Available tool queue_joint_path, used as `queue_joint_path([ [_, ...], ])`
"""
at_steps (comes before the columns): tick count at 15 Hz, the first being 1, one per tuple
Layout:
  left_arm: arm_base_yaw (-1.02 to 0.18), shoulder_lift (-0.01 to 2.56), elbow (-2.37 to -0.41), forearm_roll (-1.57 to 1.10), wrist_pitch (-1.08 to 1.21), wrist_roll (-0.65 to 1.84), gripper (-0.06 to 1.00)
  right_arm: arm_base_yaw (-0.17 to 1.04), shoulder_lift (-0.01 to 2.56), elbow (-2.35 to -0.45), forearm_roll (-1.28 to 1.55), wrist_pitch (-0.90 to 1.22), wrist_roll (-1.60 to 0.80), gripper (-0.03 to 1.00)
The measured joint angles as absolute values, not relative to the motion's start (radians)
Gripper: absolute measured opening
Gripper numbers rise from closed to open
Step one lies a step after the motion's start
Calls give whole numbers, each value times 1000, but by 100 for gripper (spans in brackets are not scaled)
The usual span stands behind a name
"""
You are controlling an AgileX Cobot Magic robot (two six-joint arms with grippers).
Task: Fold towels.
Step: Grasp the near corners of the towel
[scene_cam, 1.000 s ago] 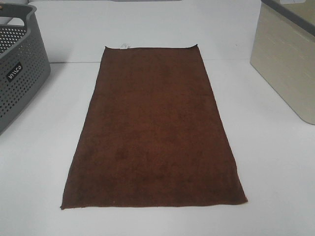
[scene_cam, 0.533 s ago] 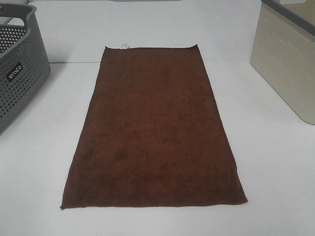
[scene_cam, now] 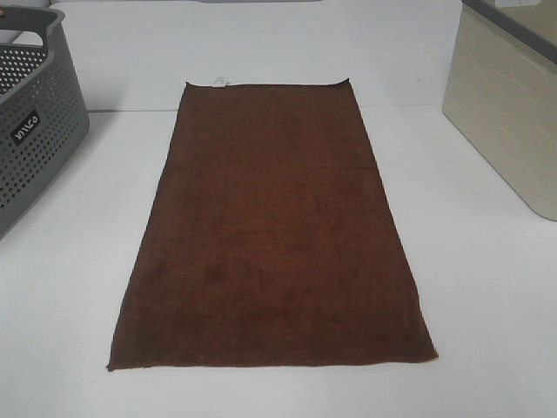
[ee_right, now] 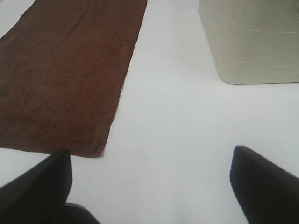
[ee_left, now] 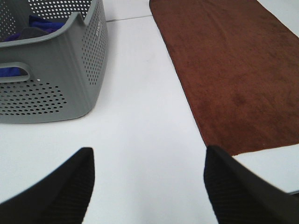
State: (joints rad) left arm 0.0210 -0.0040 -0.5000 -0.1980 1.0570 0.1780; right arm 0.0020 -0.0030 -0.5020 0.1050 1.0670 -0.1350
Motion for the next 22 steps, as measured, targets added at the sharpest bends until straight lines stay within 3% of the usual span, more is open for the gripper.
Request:
queue_joint_path([
  [22, 21, -4, -500, -198, 1057, 178, 64, 2, -3, -502, 105, 1067, -135, 86],
])
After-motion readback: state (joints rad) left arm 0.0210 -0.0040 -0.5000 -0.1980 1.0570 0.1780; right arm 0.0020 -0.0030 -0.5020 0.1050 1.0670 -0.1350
